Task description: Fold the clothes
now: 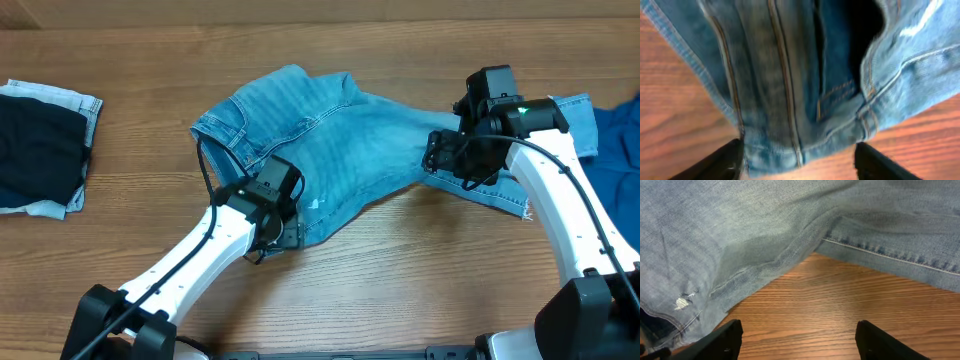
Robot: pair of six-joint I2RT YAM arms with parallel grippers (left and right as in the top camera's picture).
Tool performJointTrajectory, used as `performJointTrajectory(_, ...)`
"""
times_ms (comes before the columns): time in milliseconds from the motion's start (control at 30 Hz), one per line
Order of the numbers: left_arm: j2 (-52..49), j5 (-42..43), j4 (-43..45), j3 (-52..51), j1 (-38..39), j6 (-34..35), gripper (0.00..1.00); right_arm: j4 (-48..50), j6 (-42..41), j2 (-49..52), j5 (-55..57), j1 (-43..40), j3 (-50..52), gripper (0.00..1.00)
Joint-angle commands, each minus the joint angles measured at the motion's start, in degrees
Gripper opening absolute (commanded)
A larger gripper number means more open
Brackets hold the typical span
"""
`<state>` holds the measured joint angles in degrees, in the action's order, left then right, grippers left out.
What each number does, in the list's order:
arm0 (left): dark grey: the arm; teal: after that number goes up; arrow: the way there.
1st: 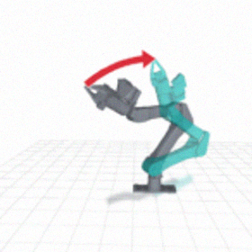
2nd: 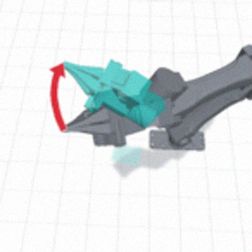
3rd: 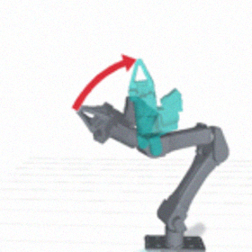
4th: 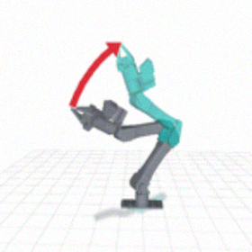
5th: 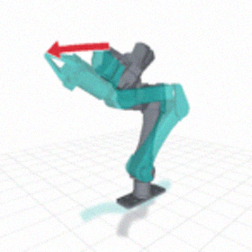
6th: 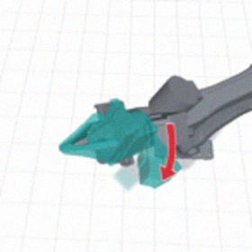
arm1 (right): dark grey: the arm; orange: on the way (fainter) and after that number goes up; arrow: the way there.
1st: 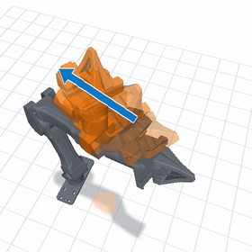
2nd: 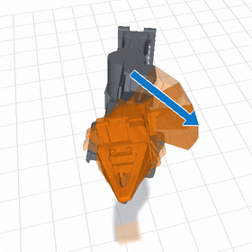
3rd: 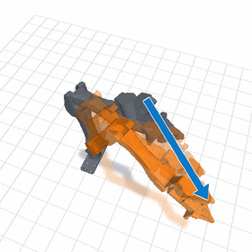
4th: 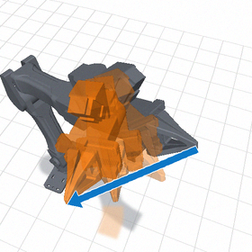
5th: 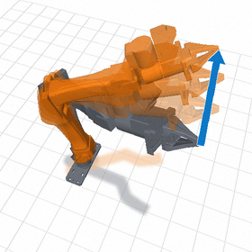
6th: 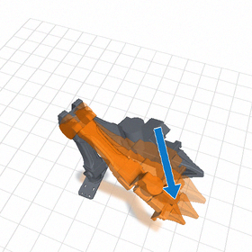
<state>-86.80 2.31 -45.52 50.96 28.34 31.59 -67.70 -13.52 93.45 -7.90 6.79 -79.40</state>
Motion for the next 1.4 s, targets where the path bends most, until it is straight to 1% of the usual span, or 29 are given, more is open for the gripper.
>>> performJointTrajectory(0,-0.1,-0.4,4.6,-3.2,-0.5,0.6,0.44,-0.2,-0.4,0.1,0.6,-0.1,-0.4,0.76)
performJointTrajectory(67,-0.1,-0.4,8.7,-4.8,-1.3,0.6,0.26,-0.2,-0.5,0.1,0.6,-0.1,-0.4,0.76)
performJointTrajectory(100,-0.1,-0.4,10.3,-5.5,-1.4,0.6,0.24,-0.2,-0.4,0.1,0.6,-0.1,-0.4,0.76)
performJointTrajectory(133,-0.1,-0.4,11.7,-6.4,-1.4,0.6,0.25,-0.4,-0.4,0.1,0.6,-0.1,-0.4,0.76)
performJointTrajectory(233,-0.1,0.4,12.2,-8.4,-1.4,0.7,0.25,-0.7,-0.4,0.1,0.6,-0.1,-0.4,0.76)
performJointTrajectory(300,-0.1,2.1,11.0,-9.3,-1.4,3.0,0.17,-0.9,-0.4,0.1,0.6,-0.1,-0.4,0.76)
performJointTrajectory(333,-0.1,3.2,9.4,-9.5,-1.4,6.3,0.08,-1.0,-0.4,0.1,0.6,-0.1,-0.4,0.76)
performJointTrajectory(367,-0.1,3.8,7.3,-9.5,-1.4,10.0,0.04,-1.3,-0.4,0.1,0.6,-0.1,-0.4,0.76)
performJointTrajectory(433,-0.1,5.3,3.1,-9.5,-1.8,16.5,0.04,-1.8,-0.2,0.1,0.6,-0.1,-0.4,0.76)
performJointTrajectory(533,-0.1,7.8,-1.9,-9.5,-4.7,18.2,0.04,-2.2,0.0,0.1,0.7,-0.1,-0.4,0.76)
performJointTrajectory(633,-0.1,5.2,-7.8,-9.5,-11.3,18.1,0.04,-2.8,0.0,0.1,4.5,-0.1,-0.4,0.76)
performJointTrajectory(667,0.0,4.4,-9.2,-9.5,-13.9,17.7,0.04,-2.8,-0.3,0.1,6.9,-0.1,-0.4,0.76)
performJointTrajectory(700,0.0,4.6,-9.7,-9.5,-17.5,15.7,0.04,-2.7,-2.0,0.1,9.3,-0.2,-0.4,0.8)
performJointTrajectory(833,0.7,6.5,-9.8,-9.5,-29.1,7.8,0.04,-1.6,-6.0,0.1,9.8,-2.2,-0.4,0.93)
performJointTrajectory(900,1.2,6.6,-9.8,-9.5,-33.3,5.2,0.04,-0.7,-6.8,0.1,9.7,-3.9,-0.4,0.96)
performJointTrajectory(1000,2.3,6.5,-9.8,-9.5,-37.3,2.4,0.04,1.0,-9.5,0.1,9.7,-8.7,-0.4,1.0)
performJointTrajectory(1133,4.0,6.1,-9.7,-9.4,-42.3,-0.5,0.04,2.5,-9.5,0.2,6.2,-16.3,-0.2,1.0)
performJointTrajectory(1200,4.6,6.1,-9.7,-8.6,-46.3,-3.7,0.04,3.0,-9.2,0.5,6.2,-20.0,0.8,1.0)
performJointTrajectory(1267,4.6,6.3,-9.7,-7.3,-49.6,-5.0,0.04,3.5,-9.2,1.1,6.1,-23.4,2.8,1.0)
performJointTrajectory(1367,4.6,6.2,-10.0,-4.9,-53.0,-7.5,0.04,4.5,-9.3,2.8,5.4,-26.1,6.0,1.0)
